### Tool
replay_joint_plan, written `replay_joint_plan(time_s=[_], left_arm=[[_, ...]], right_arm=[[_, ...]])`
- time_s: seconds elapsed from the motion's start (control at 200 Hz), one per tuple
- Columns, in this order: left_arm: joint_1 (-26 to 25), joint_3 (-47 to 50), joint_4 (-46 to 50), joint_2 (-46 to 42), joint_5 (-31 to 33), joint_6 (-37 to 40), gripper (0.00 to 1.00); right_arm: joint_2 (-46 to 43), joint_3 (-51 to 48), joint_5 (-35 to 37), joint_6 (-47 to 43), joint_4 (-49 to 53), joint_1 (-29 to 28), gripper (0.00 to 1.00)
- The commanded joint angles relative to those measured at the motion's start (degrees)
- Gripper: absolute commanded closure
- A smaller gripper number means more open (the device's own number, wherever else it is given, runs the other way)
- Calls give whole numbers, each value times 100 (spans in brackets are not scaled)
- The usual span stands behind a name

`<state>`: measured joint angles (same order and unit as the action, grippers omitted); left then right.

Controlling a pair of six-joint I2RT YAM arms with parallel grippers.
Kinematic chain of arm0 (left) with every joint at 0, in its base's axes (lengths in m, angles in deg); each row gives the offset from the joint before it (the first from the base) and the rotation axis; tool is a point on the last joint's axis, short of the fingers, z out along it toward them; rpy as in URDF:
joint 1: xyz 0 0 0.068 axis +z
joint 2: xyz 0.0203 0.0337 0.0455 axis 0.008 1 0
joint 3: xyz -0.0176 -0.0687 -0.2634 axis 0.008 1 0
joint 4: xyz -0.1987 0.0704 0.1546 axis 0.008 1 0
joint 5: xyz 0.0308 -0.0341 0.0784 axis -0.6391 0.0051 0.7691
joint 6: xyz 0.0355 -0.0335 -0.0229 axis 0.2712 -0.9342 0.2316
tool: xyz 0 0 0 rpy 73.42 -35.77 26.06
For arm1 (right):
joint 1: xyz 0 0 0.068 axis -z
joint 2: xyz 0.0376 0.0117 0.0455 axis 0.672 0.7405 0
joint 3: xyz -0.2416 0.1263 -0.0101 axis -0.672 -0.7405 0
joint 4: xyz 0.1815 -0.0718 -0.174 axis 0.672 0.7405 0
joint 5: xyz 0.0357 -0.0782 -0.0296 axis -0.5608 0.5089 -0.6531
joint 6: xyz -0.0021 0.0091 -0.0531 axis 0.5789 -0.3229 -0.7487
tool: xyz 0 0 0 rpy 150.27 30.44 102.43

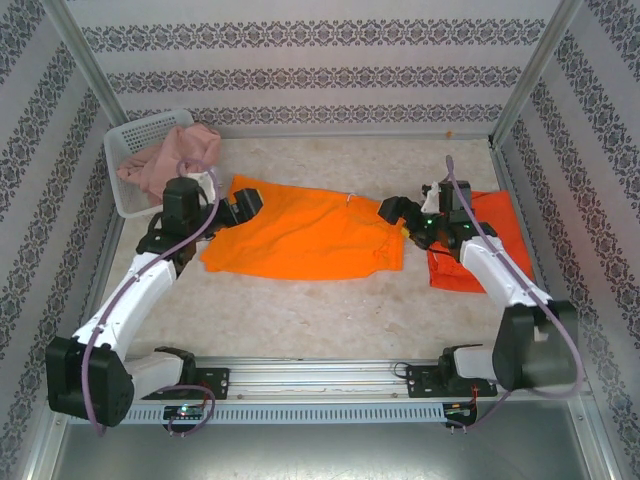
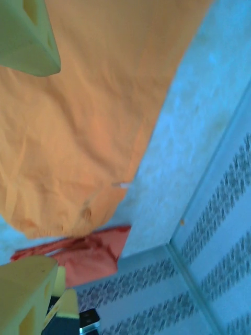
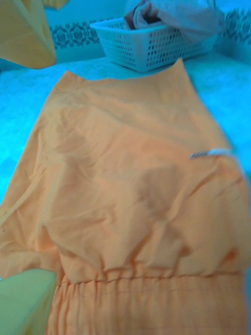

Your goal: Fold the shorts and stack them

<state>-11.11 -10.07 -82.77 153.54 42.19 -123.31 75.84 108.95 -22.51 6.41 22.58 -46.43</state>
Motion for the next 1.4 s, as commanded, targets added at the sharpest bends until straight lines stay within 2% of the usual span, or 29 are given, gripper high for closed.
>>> replay_joint_plan(time_s=[0.0,0.115,0.25,0.345,0.435,0.525,0.724,0.979,1.159,1.399], left_arm=[[-602,-443,-68,459,-103,70,18],[-1230,-1041,-265,1282,-254,73,29],[-1811,-1891,-370,2326,-312,87,46],[-2101,-2450,-482,3106,-271,-59,53],[-2295,-3052,-464,3863,-355,-227,65],[-2489,-3660,-365,4534,-439,-252,73],[-2737,-4641,17,5676,-488,-215,82],[-2771,-4839,-6,6497,-510,-317,90],[-2764,-4628,-5,6738,-435,-272,91],[-2671,-3631,-286,6467,-239,-281,92]], right_arm=[[-461,66,694,-1233,330,83,2],[-881,-152,949,-1824,248,173,2],[-1283,-412,1140,-2094,195,325,2],[-1451,-491,1102,-2183,328,418,2],[-1498,-494,1140,-2155,514,461,2],[-1478,-483,1300,-2138,733,496,2],[-1437,-630,1304,-2085,798,637,2],[-867,-527,348,-1916,668,720,2],[-217,-268,6,-1748,727,720,2],[665,-252,-180,-944,418,672,13]])
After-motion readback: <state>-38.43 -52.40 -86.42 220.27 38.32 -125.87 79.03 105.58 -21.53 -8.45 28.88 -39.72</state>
